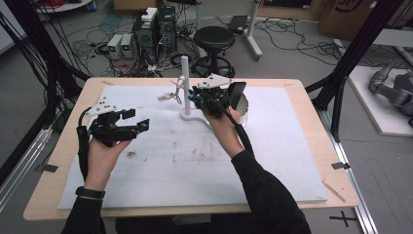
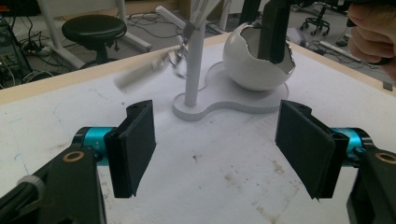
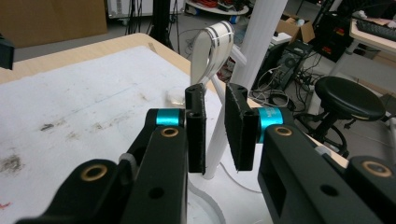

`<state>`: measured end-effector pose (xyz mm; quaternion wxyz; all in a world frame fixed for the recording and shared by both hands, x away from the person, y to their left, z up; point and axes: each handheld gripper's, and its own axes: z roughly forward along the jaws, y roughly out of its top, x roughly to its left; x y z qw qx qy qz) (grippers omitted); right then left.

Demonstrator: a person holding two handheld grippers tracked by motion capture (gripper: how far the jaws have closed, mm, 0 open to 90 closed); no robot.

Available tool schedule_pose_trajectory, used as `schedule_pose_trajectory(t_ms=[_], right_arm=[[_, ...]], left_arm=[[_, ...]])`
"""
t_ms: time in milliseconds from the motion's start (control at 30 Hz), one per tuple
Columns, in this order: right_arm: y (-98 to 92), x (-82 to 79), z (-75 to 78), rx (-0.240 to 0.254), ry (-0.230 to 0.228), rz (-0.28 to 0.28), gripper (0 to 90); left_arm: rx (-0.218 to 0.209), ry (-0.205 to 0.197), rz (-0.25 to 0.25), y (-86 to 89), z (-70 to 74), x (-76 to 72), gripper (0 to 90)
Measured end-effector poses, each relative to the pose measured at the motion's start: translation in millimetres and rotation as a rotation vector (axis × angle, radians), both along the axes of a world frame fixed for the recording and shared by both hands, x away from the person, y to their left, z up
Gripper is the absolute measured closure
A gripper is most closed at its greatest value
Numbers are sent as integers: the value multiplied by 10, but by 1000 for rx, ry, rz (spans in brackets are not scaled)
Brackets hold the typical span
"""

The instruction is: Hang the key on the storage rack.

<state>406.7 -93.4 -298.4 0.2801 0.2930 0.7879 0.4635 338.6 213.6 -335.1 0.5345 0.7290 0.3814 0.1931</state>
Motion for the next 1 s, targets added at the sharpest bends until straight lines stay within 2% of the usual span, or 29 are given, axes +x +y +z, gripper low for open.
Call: schedule_pose_trajectory(t_ms=[300, 467, 533, 633, 1000], right_arm=[[-110, -75, 31, -5, -13, -7, 696], [-211, -102, 53, 10, -6, -21, 603], [-255, -109, 61, 13, -8, -23, 540], [-307, -114, 64, 11, -4, -22, 501], [-436, -129, 58, -1, 31, -16, 448]], left_arm=[[-3, 0, -15, -68, 1, 51, 286], [-7, -1, -16, -89, 9, 61, 287], [-7, -4, -16, -91, 13, 61, 287], [-7, -5, -16, -88, 17, 66, 287], [-1, -5, -28, -141, 18, 93, 286]])
